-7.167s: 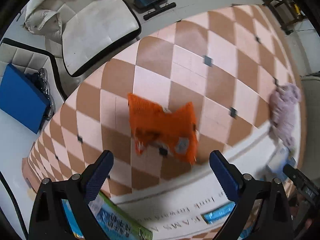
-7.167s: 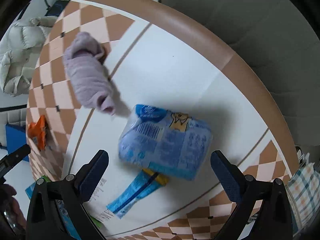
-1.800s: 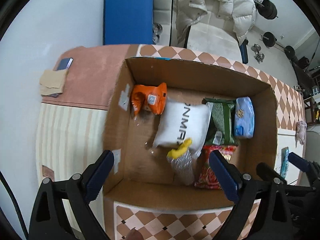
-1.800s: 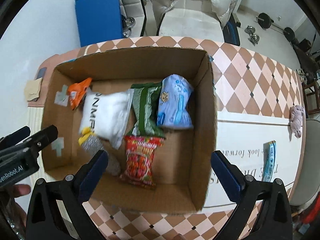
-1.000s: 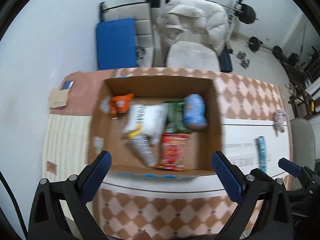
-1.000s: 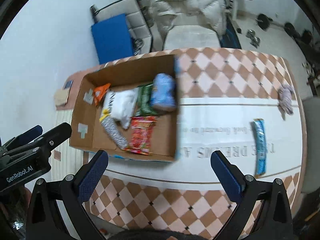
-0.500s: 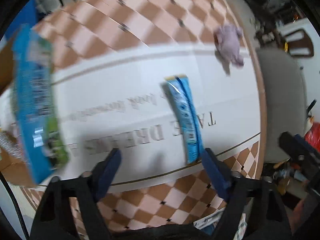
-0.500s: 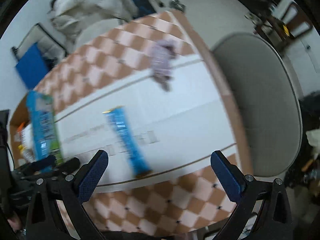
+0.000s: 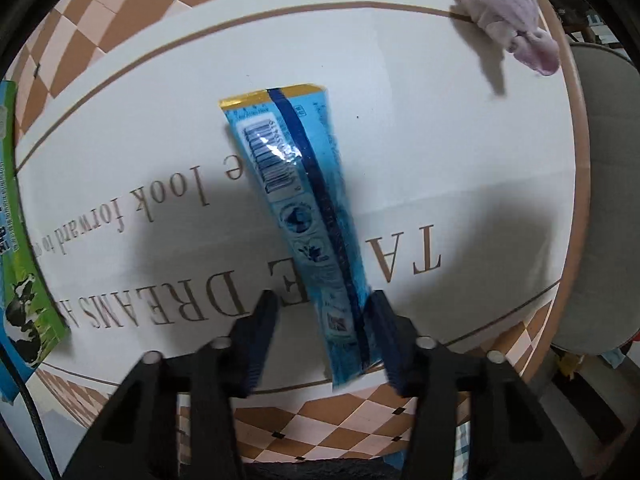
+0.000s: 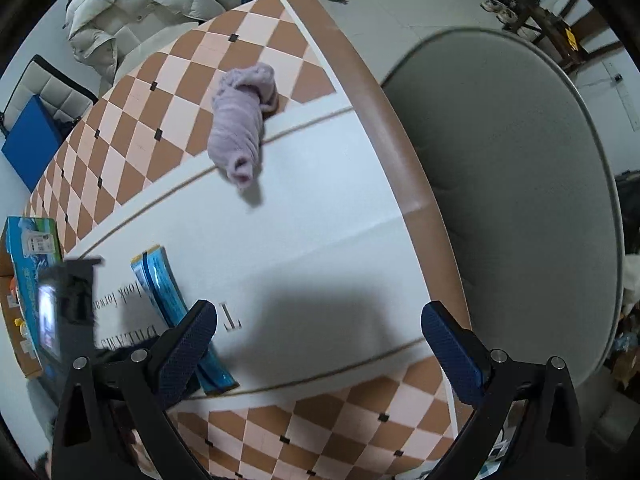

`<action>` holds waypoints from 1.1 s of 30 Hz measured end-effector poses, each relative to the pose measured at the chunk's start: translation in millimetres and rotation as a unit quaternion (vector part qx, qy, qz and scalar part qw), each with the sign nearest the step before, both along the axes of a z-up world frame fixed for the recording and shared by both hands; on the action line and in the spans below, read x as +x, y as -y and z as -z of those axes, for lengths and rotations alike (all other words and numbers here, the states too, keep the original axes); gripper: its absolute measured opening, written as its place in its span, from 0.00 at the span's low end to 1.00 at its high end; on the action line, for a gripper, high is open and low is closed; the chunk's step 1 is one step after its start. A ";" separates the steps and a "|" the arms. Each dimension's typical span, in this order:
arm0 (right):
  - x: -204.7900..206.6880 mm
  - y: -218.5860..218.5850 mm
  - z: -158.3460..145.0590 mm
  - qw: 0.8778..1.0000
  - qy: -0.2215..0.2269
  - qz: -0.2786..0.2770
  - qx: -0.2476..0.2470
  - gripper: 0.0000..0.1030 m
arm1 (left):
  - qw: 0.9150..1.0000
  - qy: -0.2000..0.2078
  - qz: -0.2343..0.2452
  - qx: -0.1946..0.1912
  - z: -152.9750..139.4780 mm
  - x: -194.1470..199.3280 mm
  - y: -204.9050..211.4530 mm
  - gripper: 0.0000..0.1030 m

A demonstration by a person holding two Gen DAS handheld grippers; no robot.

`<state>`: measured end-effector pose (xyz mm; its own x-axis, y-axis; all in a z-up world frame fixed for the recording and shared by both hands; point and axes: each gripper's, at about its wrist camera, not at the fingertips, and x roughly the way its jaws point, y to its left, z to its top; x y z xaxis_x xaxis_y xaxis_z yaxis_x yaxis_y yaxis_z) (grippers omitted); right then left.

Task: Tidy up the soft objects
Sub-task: 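Grasp the blue stick pack with the left tool while the right tool grasps the lilac cloth, then carry the stick pack and lilac cloth over the box and open both tools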

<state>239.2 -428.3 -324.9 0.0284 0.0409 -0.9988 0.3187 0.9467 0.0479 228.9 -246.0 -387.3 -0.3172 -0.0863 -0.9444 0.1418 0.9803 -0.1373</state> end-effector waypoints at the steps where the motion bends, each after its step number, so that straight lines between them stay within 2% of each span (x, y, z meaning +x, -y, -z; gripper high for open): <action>1: 6.8 -1.9 -1.2 1.000 0.001 -0.004 0.001 1.00 | 1.000 0.003 0.002 0.003 -1.3 1.7 0.9 0.33; 2: 13.9 -3.1 -2.1 1.000 0.004 -0.007 0.002 1.00 | 1.000 0.008 0.006 0.003 -2.8 3.3 2.9 0.25; 5: 39.1 -4.9 -4.0 1.000 0.014 -0.013 0.009 1.00 | 0.999 0.036 0.022 0.015 -12.0 15.0 5.2 0.19; 10: 93.3 -6.5 9.3 0.999 0.021 -0.005 0.037 0.98 | 0.998 0.061 0.006 0.020 -22.7 40.8 -11.0 0.17; 16: 143.8 -8.5 60.0 0.997 -0.037 0.011 0.063 0.83 | 0.996 0.085 -0.020 0.017 -43.8 67.3 -33.8 0.15; 18: 150.3 -10.8 75.8 0.996 -0.057 0.013 0.069 0.71 | 0.995 0.095 -0.026 0.016 -52.0 70.2 -41.7 0.15; 20: 150.5 -13.0 89.4 0.995 -0.075 0.013 0.071 0.42 | 0.994 0.099 -0.034 0.012 -58.0 72.3 -46.9 0.15; 23: 147.9 -17.2 83.1 0.996 -0.061 0.006 0.064 0.41 | 0.994 0.105 -0.041 0.005 -67.2 75.4 -53.3 0.15; 26: 138.9 -22.6 71.6 0.996 -0.051 0.002 0.079 0.40 | 0.992 0.119 -0.041 -0.002 -81.7 82.1 -61.4 0.15; 33: 106.1 -50.2 24.2 0.993 -0.008 -0.028 0.112 0.40 | 0.987 0.151 -0.049 -0.028 -124.1 76.0 -87.5 0.14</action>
<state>345.3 -378.1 -349.1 0.0040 0.2641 -0.9645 0.2678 0.9290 0.2555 304.9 -158.5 -263.2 -0.0087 -0.1579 -0.9874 0.0899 0.9833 -0.1580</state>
